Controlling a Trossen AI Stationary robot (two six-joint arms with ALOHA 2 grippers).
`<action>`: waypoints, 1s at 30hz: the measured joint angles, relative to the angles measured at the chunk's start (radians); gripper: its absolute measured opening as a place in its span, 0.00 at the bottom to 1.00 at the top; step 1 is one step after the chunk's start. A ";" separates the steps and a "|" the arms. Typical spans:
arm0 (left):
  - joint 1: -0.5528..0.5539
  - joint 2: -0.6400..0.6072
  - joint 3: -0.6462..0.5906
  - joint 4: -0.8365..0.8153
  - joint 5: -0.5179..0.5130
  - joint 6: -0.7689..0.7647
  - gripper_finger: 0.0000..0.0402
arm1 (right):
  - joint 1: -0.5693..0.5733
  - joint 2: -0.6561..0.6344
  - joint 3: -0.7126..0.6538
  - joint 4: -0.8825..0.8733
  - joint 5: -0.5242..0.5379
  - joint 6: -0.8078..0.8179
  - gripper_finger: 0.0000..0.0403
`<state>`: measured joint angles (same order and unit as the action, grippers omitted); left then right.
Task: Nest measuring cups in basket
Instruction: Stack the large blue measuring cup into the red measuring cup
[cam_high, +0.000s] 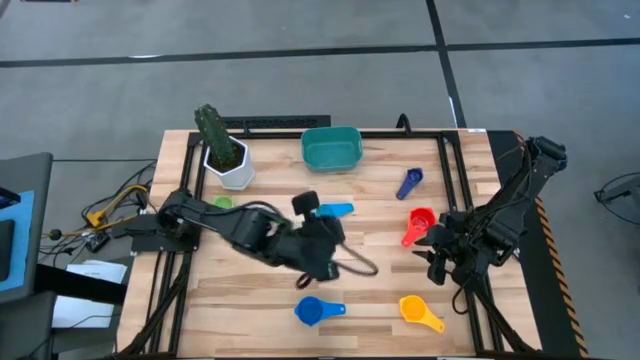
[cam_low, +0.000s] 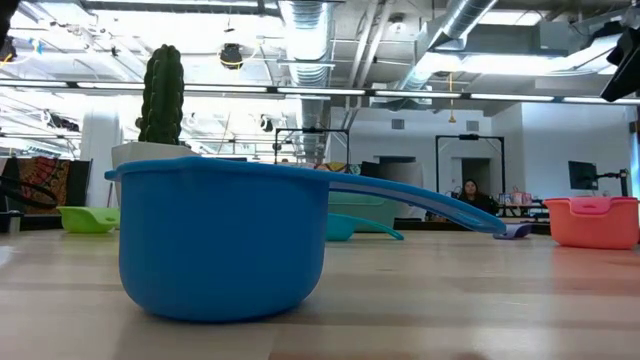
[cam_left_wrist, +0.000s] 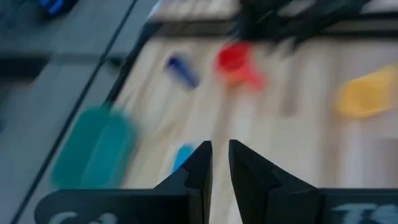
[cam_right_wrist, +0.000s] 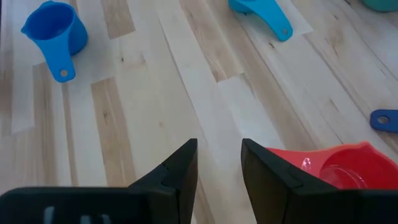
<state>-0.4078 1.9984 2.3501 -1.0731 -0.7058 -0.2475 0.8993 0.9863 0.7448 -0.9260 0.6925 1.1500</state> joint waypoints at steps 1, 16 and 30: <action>-0.008 -0.012 0.000 0.045 0.018 0.041 0.11 | 0.000 0.000 0.000 0.001 -0.005 0.000 0.37; 0.009 -0.037 -0.577 1.101 0.359 0.236 0.11 | 0.025 0.000 0.000 0.003 -0.012 -0.034 0.35; 0.005 -0.174 -1.226 1.843 0.281 0.058 0.11 | 0.027 0.000 0.001 0.025 -0.039 -0.033 0.36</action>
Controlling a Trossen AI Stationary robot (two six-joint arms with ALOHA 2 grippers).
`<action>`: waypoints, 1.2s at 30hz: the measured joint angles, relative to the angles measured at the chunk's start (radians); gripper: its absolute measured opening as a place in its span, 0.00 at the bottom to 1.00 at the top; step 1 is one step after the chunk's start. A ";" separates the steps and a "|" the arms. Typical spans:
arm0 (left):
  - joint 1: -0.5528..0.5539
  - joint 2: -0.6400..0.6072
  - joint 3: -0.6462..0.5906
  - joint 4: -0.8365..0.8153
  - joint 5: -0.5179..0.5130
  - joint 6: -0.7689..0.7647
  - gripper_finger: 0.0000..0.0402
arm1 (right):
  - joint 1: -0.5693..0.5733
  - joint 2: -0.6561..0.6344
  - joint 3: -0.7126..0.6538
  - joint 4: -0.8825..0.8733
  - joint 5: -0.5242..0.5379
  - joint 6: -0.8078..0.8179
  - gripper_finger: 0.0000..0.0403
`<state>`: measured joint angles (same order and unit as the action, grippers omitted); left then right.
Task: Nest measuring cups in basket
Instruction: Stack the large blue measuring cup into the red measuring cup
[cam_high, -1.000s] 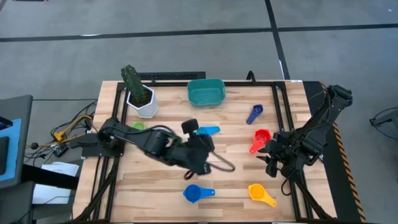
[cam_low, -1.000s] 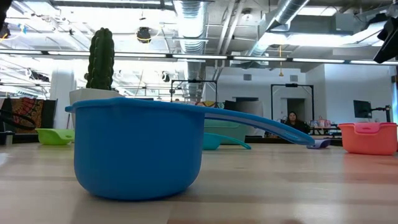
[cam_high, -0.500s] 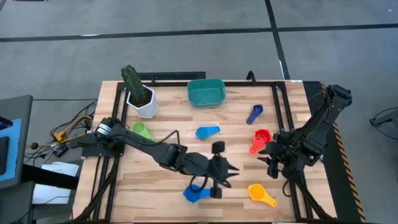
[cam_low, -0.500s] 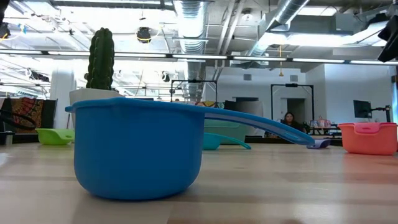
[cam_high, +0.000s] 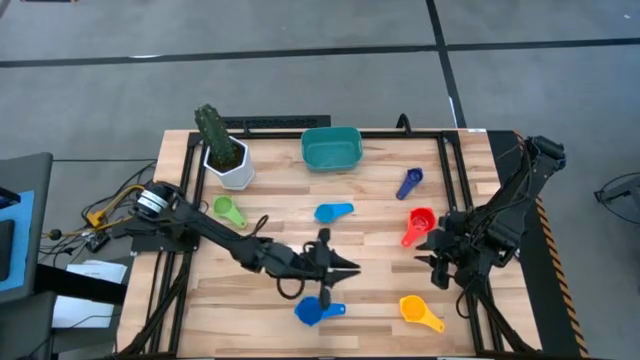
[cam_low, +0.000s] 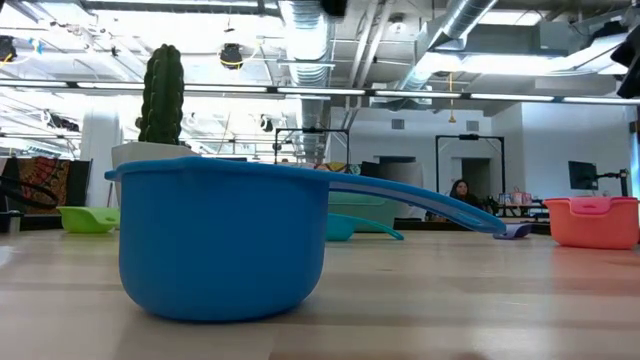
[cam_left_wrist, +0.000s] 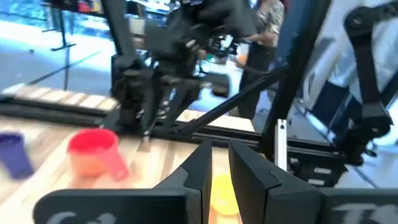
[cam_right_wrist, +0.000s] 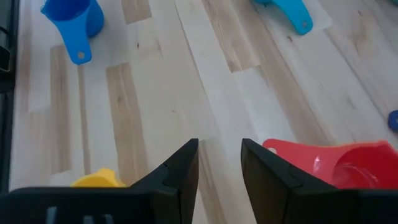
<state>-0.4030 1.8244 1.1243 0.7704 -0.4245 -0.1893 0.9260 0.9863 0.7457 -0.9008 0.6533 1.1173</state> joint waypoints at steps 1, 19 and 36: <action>0.001 0.000 -0.034 0.030 -0.014 -0.017 0.11 | -0.002 0.000 0.000 0.005 -0.001 0.008 0.35; 0.003 0.001 -0.246 0.011 -0.106 -0.208 0.11 | -0.042 0.260 0.000 0.158 -0.206 0.059 0.38; 0.111 -0.161 -0.248 -0.465 -0.221 -0.206 0.11 | -0.348 0.112 0.052 0.135 -0.258 -0.233 0.39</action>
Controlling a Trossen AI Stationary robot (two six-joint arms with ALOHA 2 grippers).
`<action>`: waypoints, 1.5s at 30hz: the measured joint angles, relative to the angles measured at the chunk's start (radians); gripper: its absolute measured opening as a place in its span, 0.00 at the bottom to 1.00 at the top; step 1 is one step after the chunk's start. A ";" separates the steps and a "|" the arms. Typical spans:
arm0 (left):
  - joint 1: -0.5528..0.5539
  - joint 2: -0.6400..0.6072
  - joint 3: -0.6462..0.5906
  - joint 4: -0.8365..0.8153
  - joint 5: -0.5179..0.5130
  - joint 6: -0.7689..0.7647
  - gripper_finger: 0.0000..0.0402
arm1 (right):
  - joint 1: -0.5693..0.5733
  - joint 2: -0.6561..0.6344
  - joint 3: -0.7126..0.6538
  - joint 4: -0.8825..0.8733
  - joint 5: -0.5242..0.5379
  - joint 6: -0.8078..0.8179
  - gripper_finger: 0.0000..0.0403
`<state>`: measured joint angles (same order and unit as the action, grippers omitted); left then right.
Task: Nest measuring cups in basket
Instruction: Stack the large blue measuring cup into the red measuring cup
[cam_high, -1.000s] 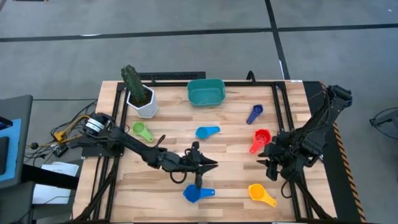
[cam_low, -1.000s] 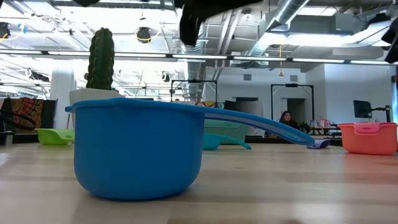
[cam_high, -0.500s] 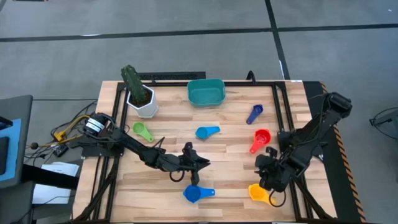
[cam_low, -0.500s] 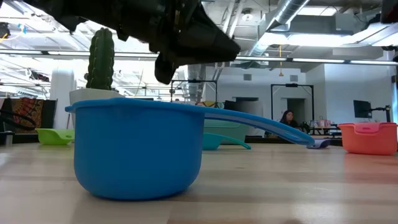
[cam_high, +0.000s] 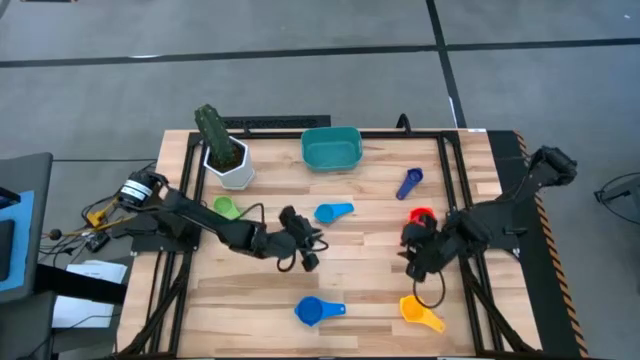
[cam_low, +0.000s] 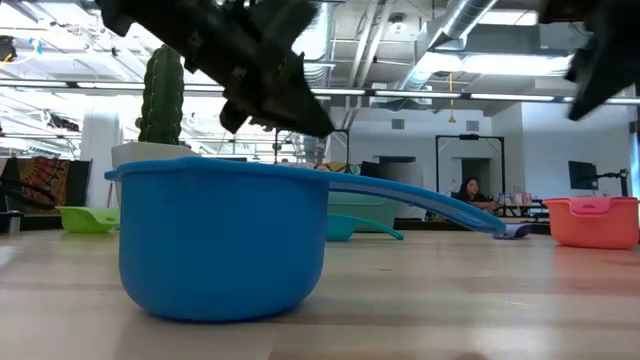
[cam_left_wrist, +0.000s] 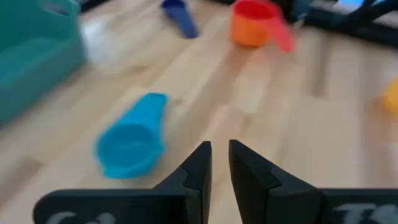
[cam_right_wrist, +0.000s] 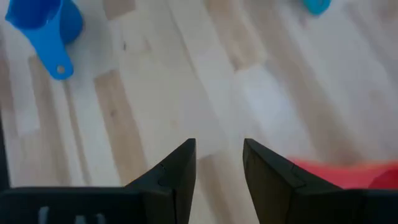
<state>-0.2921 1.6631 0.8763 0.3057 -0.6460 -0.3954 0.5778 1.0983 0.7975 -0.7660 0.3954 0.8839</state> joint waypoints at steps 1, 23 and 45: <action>0.011 -0.008 -0.010 0.006 0.008 0.024 0.11 | -0.025 -0.006 0.000 0.007 0.000 -0.040 0.40; 0.108 -0.188 -0.416 0.464 0.357 0.078 0.19 | -0.027 0.273 0.000 0.379 -0.214 0.033 0.32; -0.226 -0.192 -0.416 0.249 0.356 -0.229 0.27 | -0.188 0.889 0.462 0.824 -0.300 -0.415 0.47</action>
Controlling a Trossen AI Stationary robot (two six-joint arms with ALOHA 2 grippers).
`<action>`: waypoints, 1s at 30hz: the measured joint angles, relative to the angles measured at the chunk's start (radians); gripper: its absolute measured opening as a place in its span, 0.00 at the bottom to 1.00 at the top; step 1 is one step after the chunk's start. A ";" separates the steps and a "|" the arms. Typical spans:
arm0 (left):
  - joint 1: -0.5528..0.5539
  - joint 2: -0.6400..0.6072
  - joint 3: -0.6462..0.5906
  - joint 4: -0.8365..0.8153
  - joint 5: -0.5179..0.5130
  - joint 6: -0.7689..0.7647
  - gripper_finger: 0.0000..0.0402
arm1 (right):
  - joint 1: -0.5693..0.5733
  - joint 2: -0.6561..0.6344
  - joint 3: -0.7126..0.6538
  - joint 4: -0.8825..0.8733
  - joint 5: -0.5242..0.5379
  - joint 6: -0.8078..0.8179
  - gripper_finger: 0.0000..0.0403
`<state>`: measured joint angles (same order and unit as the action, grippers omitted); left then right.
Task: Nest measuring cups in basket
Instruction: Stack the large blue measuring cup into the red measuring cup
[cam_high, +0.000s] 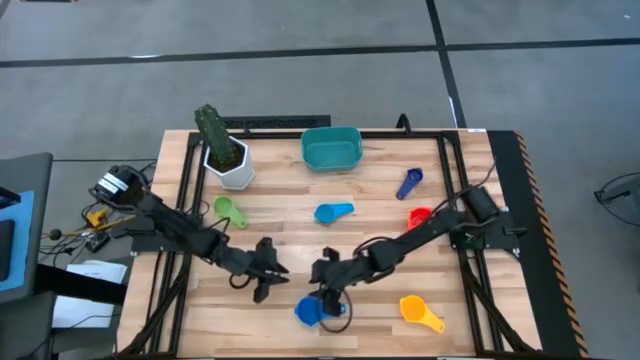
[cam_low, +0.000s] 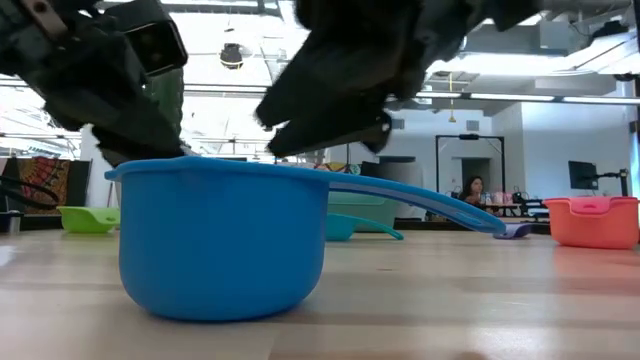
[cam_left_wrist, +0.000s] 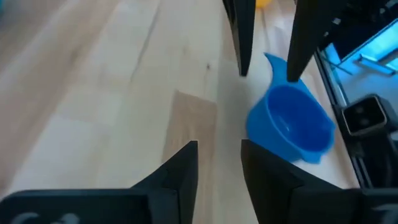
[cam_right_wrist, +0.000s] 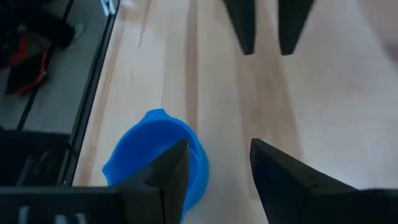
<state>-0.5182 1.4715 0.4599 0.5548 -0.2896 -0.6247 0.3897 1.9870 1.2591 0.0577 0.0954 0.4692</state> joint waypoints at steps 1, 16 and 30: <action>-0.009 0.000 0.000 -0.013 0.005 -0.009 0.27 | 0.000 0.021 0.030 -0.026 -0.010 -0.007 0.46; -0.086 0.000 0.000 -0.104 0.002 -0.072 0.24 | -0.007 0.176 0.223 -0.249 -0.054 -0.073 0.29; -0.090 0.000 0.000 -0.094 -0.186 -0.144 0.24 | 0.014 0.137 0.225 -0.461 0.380 0.421 0.09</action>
<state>-0.6079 1.4712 0.4603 0.4612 -0.4760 -0.7684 0.4033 2.1244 1.4841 -0.4034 0.4758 0.8902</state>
